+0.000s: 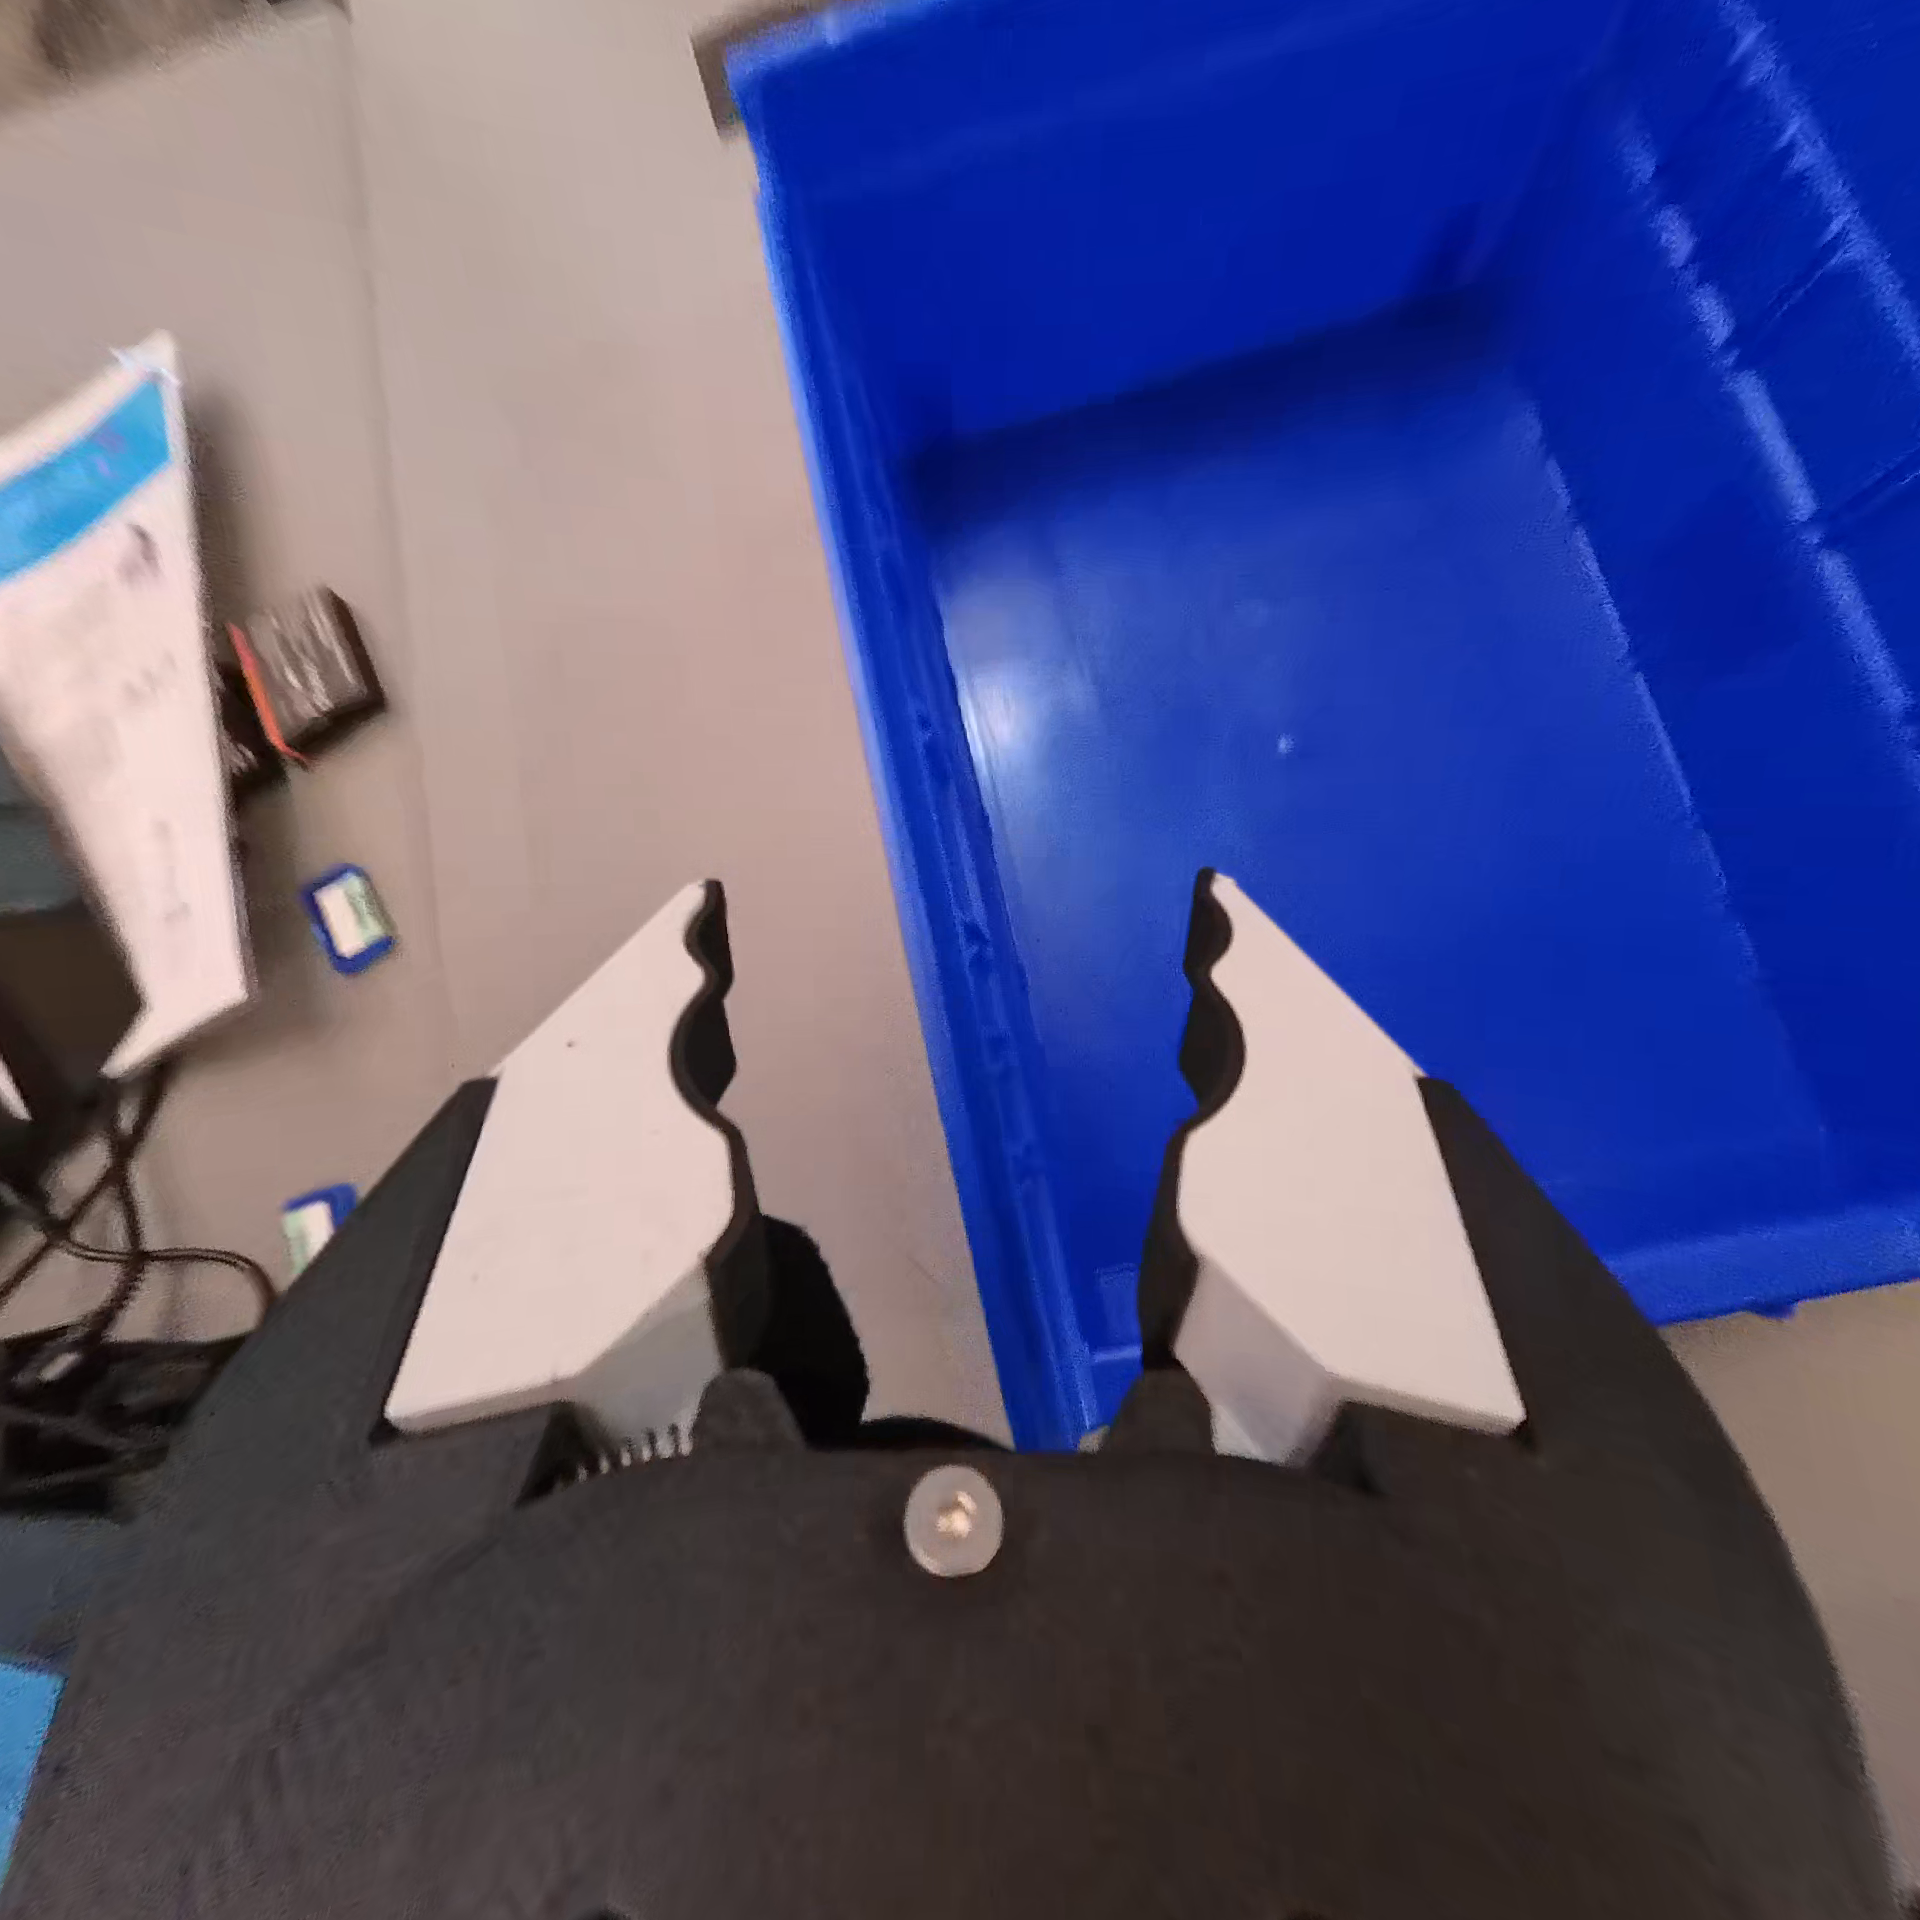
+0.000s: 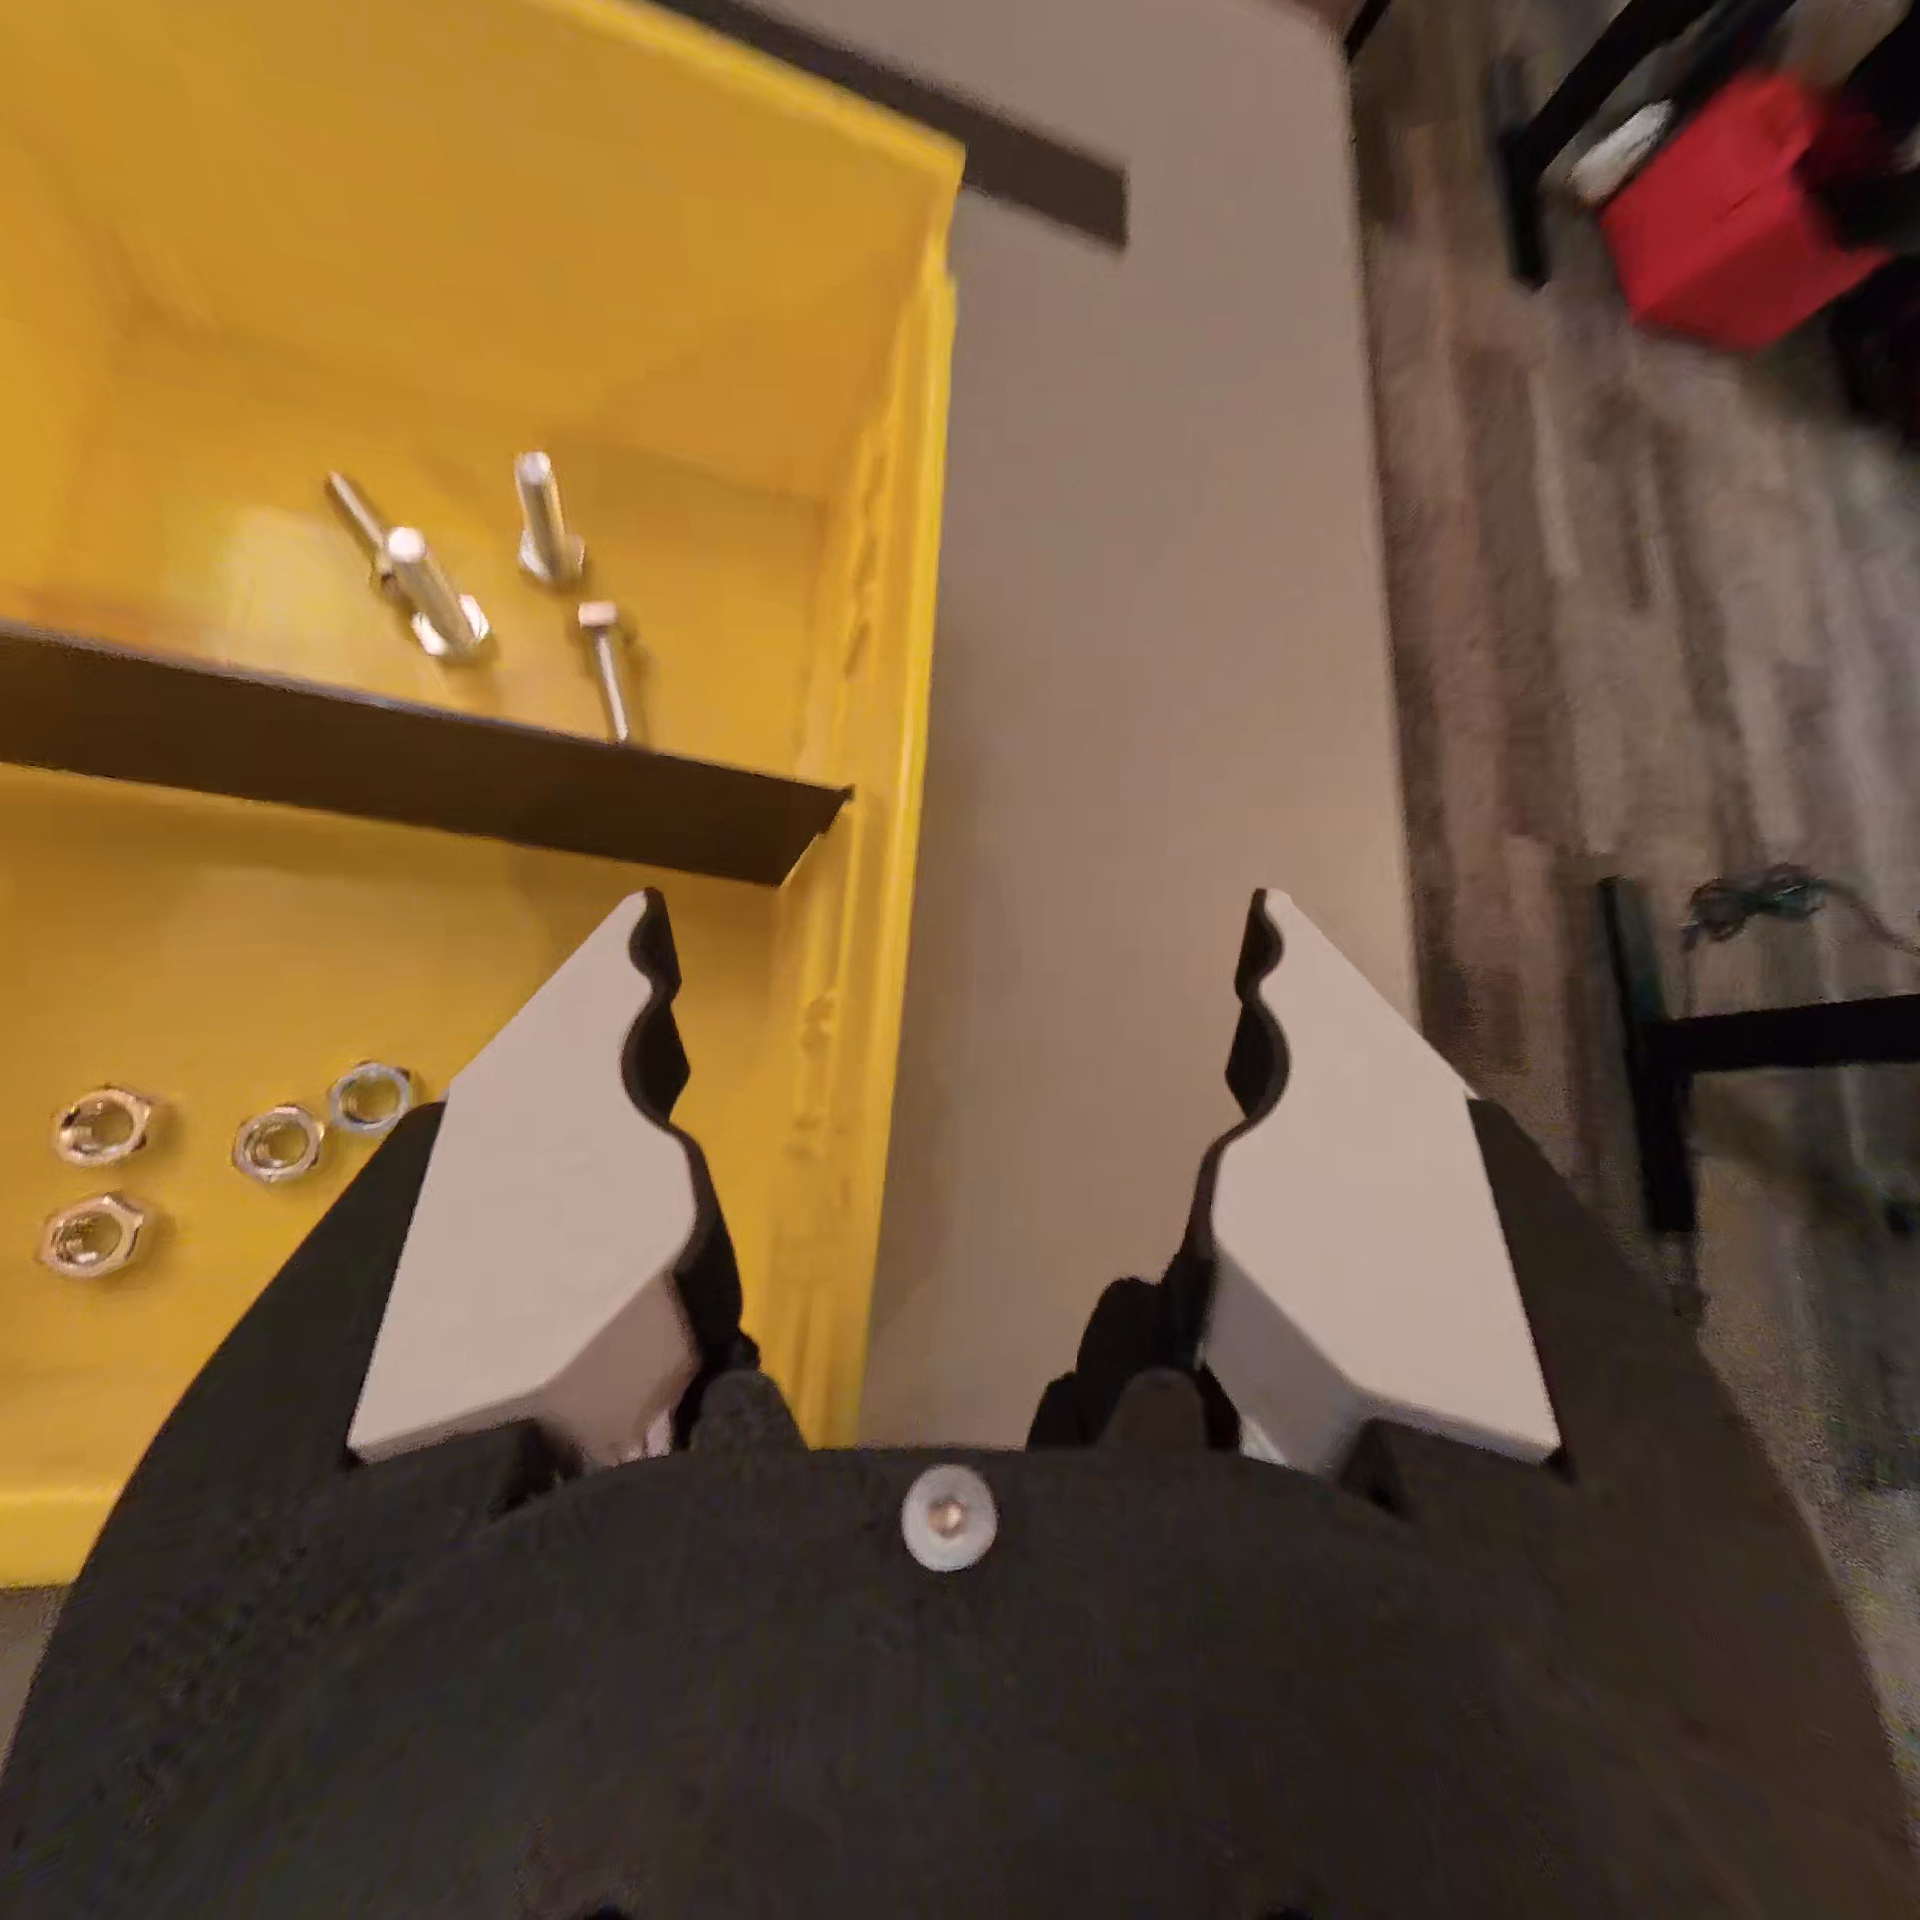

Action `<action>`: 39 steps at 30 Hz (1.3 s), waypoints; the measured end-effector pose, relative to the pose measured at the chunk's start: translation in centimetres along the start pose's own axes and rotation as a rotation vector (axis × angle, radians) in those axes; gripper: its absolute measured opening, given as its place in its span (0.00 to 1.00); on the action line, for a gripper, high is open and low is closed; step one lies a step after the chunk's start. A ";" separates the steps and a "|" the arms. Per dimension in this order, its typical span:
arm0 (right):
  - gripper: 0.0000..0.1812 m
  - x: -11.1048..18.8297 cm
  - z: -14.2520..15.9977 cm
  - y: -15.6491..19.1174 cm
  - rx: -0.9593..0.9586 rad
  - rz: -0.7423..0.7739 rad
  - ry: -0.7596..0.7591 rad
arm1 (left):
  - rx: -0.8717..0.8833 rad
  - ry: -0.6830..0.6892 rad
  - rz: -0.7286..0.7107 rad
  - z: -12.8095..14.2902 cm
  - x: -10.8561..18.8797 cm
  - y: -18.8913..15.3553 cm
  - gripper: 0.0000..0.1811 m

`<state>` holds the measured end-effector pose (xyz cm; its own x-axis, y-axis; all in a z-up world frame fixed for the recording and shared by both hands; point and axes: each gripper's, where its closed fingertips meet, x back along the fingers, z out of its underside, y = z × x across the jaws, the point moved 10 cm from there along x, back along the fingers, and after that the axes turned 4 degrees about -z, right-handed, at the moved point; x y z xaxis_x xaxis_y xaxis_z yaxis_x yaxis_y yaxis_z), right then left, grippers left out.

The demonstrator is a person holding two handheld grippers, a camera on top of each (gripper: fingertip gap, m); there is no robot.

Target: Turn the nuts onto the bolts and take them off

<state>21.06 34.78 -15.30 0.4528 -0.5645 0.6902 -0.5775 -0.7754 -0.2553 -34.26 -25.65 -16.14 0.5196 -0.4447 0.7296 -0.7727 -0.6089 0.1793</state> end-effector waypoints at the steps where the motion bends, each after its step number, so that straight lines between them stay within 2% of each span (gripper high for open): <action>1: 0.58 -0.8 0.6 0.2 -0.008 -0.030 0.024 | 0.007 0.035 0.021 0.6 -0.6 0.1 0.47; 3: 0.53 -2.0 1.4 0.8 0.002 -0.076 0.066 | 0.023 0.098 0.064 1.5 -1.6 0.2 0.40; 5: 0.45 -2.8 1.9 1.2 0.016 -0.113 0.109 | 0.022 0.106 0.134 1.9 -1.7 0.2 0.21; 7: 0.28 -3.4 2.2 1.6 -0.007 -0.190 0.135 | 0.004 0.146 0.158 2.5 -2.2 0.2 0.17; 8: 0.27 -3.6 2.4 1.8 -0.029 -0.232 0.156 | -0.002 0.156 0.193 2.9 -2.5 0.0 0.11; 10: 0.21 -3.8 2.4 2.2 -0.088 -0.320 0.154 | 0.022 0.165 0.242 3.5 -3.2 -0.1 0.15; 12: 0.18 -3.8 2.2 2.7 -0.096 -0.368 0.121 | 0.066 0.131 0.295 3.4 -3.3 0.0 0.14; 22: 0.20 -3.7 0.2 8.2 -0.092 -0.444 0.121 | 0.120 0.032 0.358 3.2 -3.4 0.1 0.09; 29: 0.22 -3.1 -1.4 14.2 -0.064 -0.506 0.121 | 0.211 -0.156 0.461 2.3 -2.2 0.9 0.08; 33: 0.28 -2.4 -2.1 18.6 -0.036 -0.551 0.107 | 0.259 -0.263 0.516 1.8 -1.0 1.6 0.08; 36: 0.32 -2.1 -2.9 21.7 -0.024 -0.593 0.106 | 0.268 -0.340 0.479 1.6 -0.2 2.2 0.08; 39: 0.40 -1.8 -3.5 25.1 -0.026 -0.650 0.101 | 0.278 -0.363 0.458 1.6 0.1 2.6 0.08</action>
<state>3.35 17.31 -20.53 0.6498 0.0474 0.7586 -0.2241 -0.9417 0.2508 -35.64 -28.28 -16.66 0.2878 -0.8638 0.4135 -0.8472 -0.4310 -0.3106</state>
